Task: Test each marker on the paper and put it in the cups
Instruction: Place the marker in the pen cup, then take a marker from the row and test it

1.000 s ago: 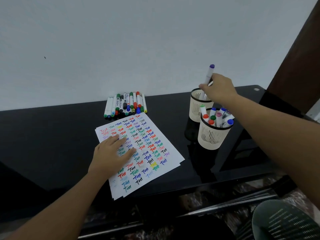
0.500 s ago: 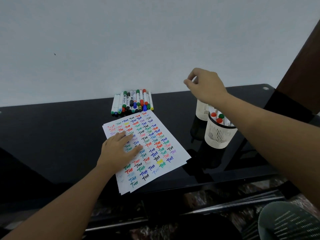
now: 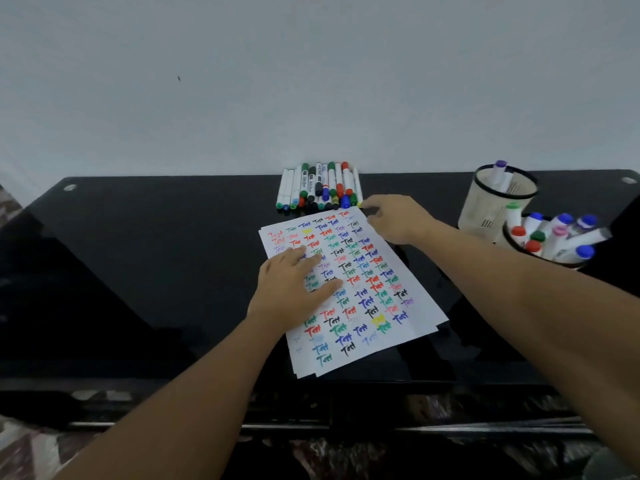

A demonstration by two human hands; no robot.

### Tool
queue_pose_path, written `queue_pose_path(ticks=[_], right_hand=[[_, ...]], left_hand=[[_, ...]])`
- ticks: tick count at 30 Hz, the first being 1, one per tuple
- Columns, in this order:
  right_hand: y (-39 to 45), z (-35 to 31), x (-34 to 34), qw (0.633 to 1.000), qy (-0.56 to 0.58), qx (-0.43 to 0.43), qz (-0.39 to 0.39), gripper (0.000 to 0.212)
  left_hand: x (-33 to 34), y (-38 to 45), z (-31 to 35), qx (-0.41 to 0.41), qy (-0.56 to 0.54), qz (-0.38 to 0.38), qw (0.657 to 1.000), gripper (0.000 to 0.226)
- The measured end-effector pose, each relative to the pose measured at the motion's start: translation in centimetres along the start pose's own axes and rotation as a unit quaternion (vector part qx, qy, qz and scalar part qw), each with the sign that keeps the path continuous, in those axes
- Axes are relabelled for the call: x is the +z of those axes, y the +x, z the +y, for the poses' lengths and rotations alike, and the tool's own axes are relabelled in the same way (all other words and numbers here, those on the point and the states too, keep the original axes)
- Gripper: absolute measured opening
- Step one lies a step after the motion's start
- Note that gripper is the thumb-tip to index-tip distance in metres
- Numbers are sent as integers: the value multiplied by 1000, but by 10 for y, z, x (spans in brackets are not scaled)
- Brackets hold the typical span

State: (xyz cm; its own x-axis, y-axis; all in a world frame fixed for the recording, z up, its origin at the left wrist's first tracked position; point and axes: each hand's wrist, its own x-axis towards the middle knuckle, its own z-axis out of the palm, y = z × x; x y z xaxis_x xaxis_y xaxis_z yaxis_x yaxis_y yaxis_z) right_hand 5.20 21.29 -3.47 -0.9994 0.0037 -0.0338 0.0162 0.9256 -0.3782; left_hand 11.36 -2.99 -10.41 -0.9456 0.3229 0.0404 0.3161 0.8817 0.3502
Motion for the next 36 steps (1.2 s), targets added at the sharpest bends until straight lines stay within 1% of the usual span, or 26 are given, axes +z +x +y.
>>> queue_pose_path(ticks=[6,14,21,22,24,27,29,33,36], right_hand=[[33,14,25,999,-37,23,14,47],[51,13,31,995,-97,-1,15,46],[50,20,32,989,-131,-15,64,28],[51,22,31,989,-133,-15,62,30],[51,25,31,988,-149,-22,43,42],[52,28,28,979,-198,-45,26,56],[53,28,26,969,-235,-64,30,56],[52,32,20,953,-282,-94,49,47],[52,37,15,938,-321,-119,55,45]], left_hand=[[2,2,-2,1,-20,18,1000,80],[3,5,-3,-5,-41,32,999,74],[2,5,-2,-9,-49,34,998,70],[1,5,-2,-10,-51,35,998,69],[1,5,-2,-10,-54,37,998,69],[2,5,-3,-10,-56,38,998,68],[3,6,-3,-11,-57,39,998,68],[4,7,-4,-9,-52,41,998,66],[4,7,-4,-8,-50,44,998,65]])
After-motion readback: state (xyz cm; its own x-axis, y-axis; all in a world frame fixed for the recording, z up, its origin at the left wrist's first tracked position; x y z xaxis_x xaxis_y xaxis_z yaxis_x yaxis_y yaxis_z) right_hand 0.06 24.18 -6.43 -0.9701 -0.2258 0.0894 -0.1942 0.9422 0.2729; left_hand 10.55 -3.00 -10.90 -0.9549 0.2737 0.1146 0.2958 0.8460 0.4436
